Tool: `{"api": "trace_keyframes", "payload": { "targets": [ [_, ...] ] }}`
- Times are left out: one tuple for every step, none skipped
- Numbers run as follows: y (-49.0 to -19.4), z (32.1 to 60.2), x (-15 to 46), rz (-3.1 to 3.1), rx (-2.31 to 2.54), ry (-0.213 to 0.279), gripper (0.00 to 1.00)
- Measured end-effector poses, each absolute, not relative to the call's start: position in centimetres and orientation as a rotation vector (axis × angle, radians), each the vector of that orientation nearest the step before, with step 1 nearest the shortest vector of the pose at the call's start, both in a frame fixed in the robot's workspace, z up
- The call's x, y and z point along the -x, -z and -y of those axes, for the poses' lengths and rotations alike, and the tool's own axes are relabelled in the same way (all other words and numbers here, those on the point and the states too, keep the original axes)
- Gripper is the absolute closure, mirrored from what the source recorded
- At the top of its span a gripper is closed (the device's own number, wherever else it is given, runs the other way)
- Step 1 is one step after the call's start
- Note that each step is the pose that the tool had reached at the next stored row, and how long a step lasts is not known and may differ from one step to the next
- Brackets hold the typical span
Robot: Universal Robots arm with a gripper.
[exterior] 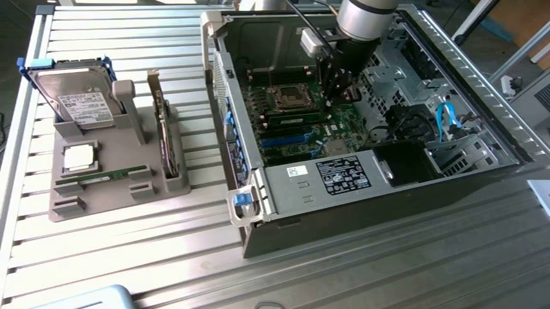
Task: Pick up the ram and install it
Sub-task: 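Press down the ram until it locks into place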
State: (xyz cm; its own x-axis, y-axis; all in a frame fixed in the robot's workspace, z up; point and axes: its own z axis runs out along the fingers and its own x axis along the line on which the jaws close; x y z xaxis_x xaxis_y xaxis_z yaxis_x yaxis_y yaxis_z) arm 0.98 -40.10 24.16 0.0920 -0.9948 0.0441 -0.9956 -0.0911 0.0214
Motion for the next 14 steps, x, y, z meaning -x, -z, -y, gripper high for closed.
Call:
{"api": "trace_keyframes", "payload": {
  "targets": [
    [-24.2, 40.1, -0.4, 2.087, -2.287, -0.028, 0.89],
    [-24.2, 40.1, 0.3, 2.087, -2.288, -0.029, 0.89],
    [-24.2, 40.1, 0.9, 2.087, -2.288, -0.030, 0.89],
    [-24.2, 40.1, 1.8, 2.088, -2.288, -0.031, 0.89],
    [-24.2, 40.1, 2.1, 2.088, -2.288, -0.031, 0.89],
    [-24.2, 40.1, 2.4, 2.088, -2.288, -0.031, 0.89],
    [-24.2, 40.1, 2.7, 2.088, -2.289, -0.032, 0.89],
    [-24.2, 40.1, 3.0, 2.088, -2.289, -0.032, 0.89],
    [-24.2, 40.1, 3.5, 2.088, -2.289, -0.032, 0.89],
    [-24.2, 40.1, 3.9, 2.088, -2.289, -0.032, 0.89],
    [-24.2, 40.1, 4.3, 2.088, -2.289, -0.032, 0.89],
    [-24.2, 40.1, 4.5, 2.088, -2.289, -0.033, 0.89],
    [-24.2, 40.1, 4.5, 2.088, -2.289, -0.033, 0.89],
    [-24.2, 40.1, 4.5, 2.088, -2.289, -0.033, 0.89]
  ]
}}
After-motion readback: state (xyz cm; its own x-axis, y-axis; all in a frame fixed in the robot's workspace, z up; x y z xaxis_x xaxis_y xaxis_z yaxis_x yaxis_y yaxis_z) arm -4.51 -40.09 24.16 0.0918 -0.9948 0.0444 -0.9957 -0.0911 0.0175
